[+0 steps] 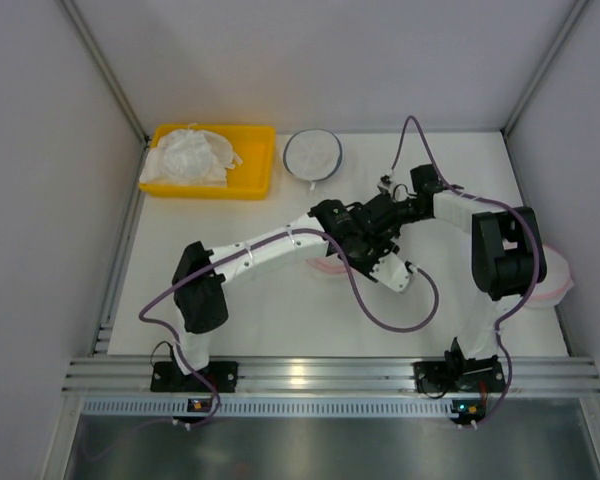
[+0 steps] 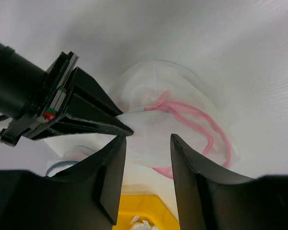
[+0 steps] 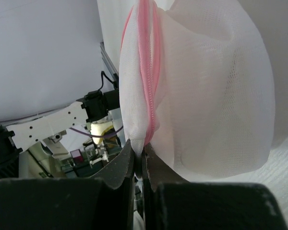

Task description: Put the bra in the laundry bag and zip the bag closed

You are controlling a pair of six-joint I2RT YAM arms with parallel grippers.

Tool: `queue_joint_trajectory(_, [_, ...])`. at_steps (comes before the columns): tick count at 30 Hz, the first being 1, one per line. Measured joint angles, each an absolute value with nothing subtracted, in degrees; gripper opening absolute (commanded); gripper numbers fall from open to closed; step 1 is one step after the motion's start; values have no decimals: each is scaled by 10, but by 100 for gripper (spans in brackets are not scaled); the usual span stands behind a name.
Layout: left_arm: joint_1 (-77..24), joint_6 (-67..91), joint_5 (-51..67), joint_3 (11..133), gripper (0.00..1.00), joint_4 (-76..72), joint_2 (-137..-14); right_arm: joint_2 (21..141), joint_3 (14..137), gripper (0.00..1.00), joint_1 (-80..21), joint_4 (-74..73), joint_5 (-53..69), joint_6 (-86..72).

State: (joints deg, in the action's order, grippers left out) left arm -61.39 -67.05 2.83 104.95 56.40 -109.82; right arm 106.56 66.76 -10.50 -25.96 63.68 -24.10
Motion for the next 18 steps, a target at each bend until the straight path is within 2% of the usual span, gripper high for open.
queue_joint_trajectory(11, [-676, -692, -62, 1054, 43, 567, -1181, 1072, 668, 0, -109, -249, 644, -257])
queue_joint_trajectory(18, [-683, -695, -119, 1073, 40, 573, -1230, 1079, 668, 0, -109, -249, 644, -257])
